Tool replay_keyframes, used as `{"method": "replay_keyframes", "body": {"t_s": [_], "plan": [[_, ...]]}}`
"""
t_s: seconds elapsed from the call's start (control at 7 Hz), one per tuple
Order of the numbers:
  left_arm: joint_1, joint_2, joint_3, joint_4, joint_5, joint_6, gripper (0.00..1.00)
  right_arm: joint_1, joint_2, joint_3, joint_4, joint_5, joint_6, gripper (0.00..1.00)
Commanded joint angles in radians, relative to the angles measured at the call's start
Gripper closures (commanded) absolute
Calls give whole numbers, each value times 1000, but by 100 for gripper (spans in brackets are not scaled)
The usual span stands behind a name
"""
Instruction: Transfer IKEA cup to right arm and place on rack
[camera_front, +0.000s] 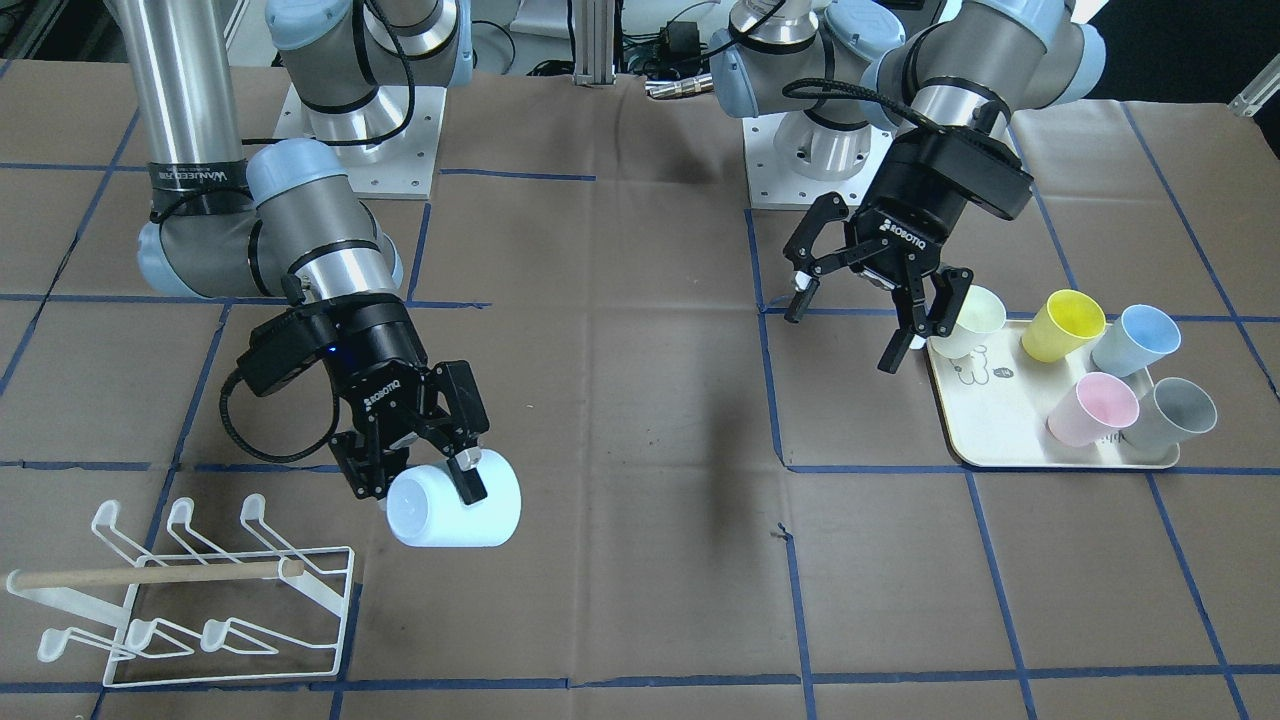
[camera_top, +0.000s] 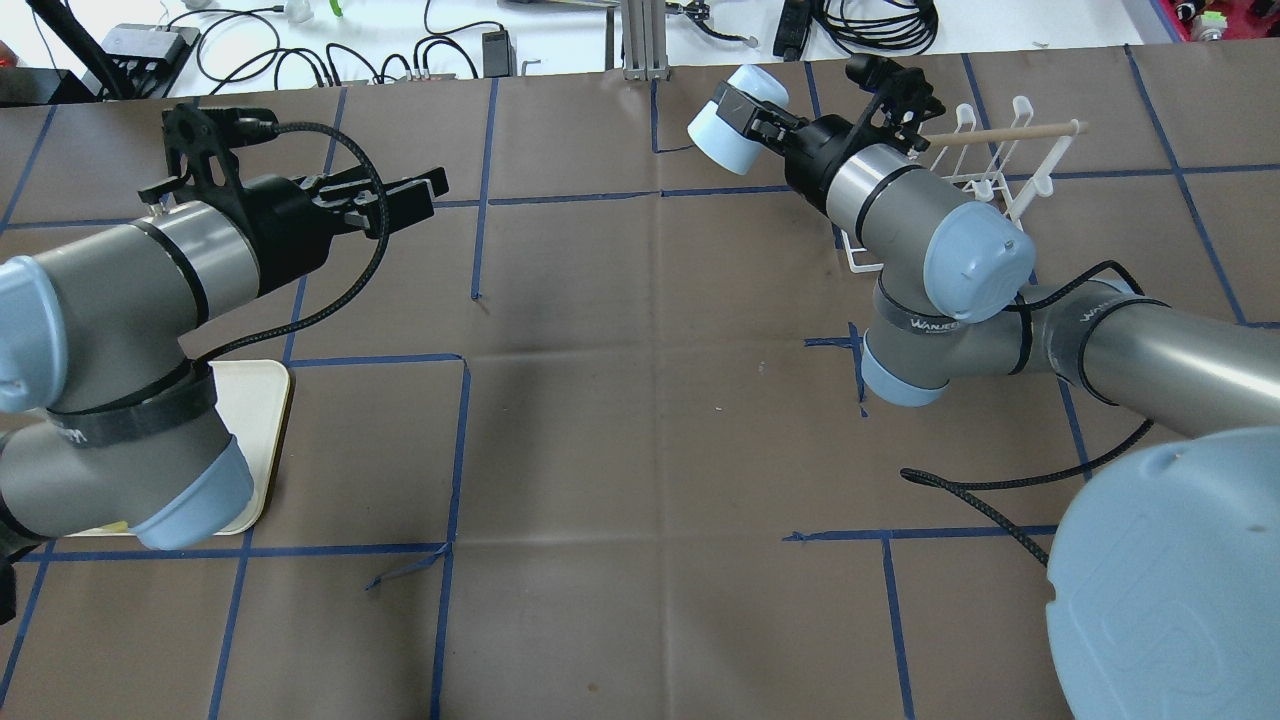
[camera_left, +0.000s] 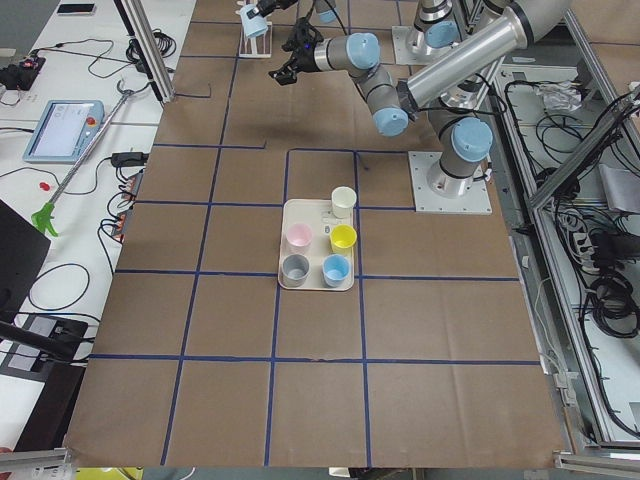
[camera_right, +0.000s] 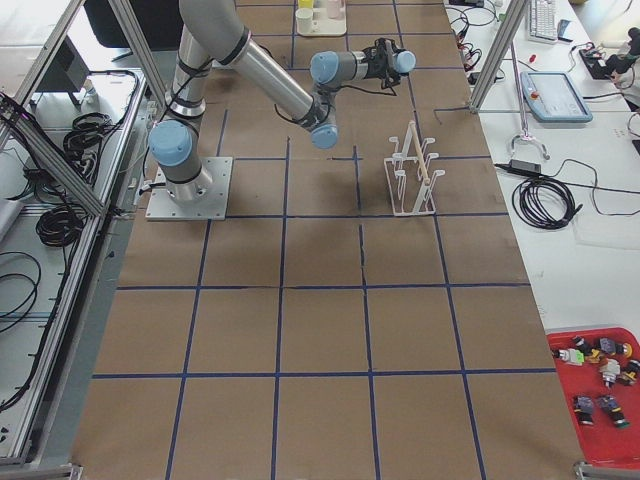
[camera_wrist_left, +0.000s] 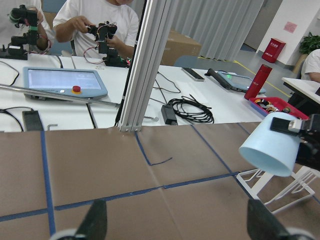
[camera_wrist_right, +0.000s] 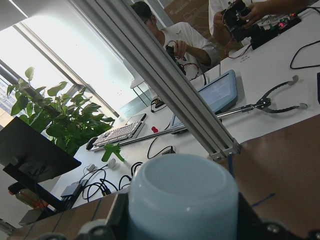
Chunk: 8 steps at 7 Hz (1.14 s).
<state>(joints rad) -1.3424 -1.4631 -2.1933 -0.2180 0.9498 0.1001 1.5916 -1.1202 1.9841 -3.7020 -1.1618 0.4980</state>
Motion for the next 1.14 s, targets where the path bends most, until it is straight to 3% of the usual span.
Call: {"method": "replay_keyframes", "body": {"t_s": [0.0, 0.29, 0.71, 1.0], "plan": [[-27, 29, 241, -479, 122, 0, 1, -45, 0, -28, -6, -71, -282, 80], [-119, -2, 456, -884, 310, -63, 1, -128, 8, -31, -27, -58, -438, 80], [-193, -81, 648, -1313, 572, -105, 1, -214, 65, -67, -88, -56, -464, 80], [-204, -88, 636, -1388, 650, -105, 1, -229, 108, -86, -101, -58, -469, 80]]}}
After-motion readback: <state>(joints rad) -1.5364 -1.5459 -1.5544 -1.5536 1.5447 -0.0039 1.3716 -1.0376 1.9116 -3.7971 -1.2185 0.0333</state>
